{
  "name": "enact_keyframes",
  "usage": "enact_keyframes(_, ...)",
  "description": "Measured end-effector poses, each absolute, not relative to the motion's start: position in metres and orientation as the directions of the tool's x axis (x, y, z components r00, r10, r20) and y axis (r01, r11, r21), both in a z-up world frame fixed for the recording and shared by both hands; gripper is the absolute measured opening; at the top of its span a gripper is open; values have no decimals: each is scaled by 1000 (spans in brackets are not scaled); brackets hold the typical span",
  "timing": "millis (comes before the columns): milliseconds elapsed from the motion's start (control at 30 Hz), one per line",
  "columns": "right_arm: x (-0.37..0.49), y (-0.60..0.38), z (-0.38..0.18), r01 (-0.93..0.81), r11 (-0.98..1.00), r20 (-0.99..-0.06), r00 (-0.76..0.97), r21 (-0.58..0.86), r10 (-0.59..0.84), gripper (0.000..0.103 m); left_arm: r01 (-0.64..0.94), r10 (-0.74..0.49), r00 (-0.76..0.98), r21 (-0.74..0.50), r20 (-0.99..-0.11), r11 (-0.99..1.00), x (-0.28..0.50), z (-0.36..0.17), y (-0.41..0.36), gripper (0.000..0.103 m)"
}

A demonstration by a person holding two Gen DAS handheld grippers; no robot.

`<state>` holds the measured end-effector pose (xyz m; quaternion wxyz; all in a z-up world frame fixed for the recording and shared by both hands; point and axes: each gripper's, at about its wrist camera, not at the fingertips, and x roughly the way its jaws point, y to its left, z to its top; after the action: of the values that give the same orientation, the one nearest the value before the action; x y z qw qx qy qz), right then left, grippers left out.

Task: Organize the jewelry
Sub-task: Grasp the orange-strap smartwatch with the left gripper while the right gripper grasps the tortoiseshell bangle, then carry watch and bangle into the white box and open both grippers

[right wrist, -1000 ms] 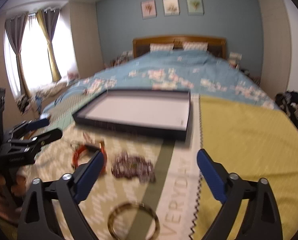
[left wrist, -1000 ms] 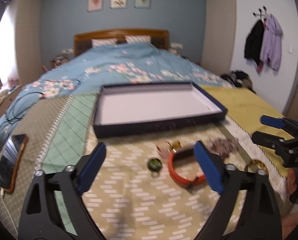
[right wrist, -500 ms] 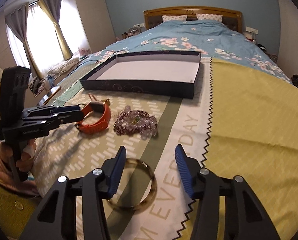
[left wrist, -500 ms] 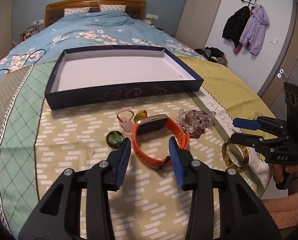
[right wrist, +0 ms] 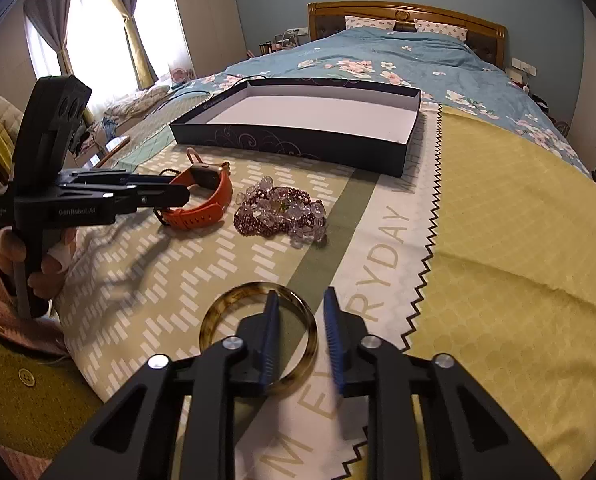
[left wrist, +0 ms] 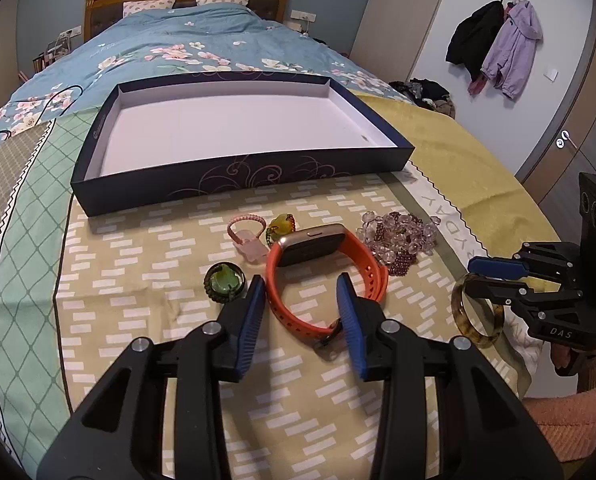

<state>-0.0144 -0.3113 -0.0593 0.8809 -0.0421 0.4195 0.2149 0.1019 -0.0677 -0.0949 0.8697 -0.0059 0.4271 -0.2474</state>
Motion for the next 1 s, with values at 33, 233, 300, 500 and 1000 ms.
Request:
enact_keyframes(33, -14, -311, -59, -415, 904, -759, 555, 102, 341, 14, 421, -424, 515, -211, -744, 882, 103, -95, -69, 29)
enact_keyframes(233, -14, -307, -56, -427, 901, -760, 558, 80, 332, 5, 407, -403, 518, -197, -755, 892, 107, -96, -69, 10)
enact_keyframes(300, -14, -310, -52, -430, 898, -746, 565, 99, 353, 5, 404, -404, 520, -200, -753, 893, 104, -95, -65, 7)
enact_keyframes(500, -7, -314, -40, -416, 903, -715, 597, 112, 364, 6, 390, -408, 525, -214, -747, 896, 102, -93, -56, 7)
enact_keyframes(1000, 49, -300, -1, -432, 895, -616, 676, 115, 405, 6, 325, -426, 621, -279, -658, 904, 124, -40, -16, 7)
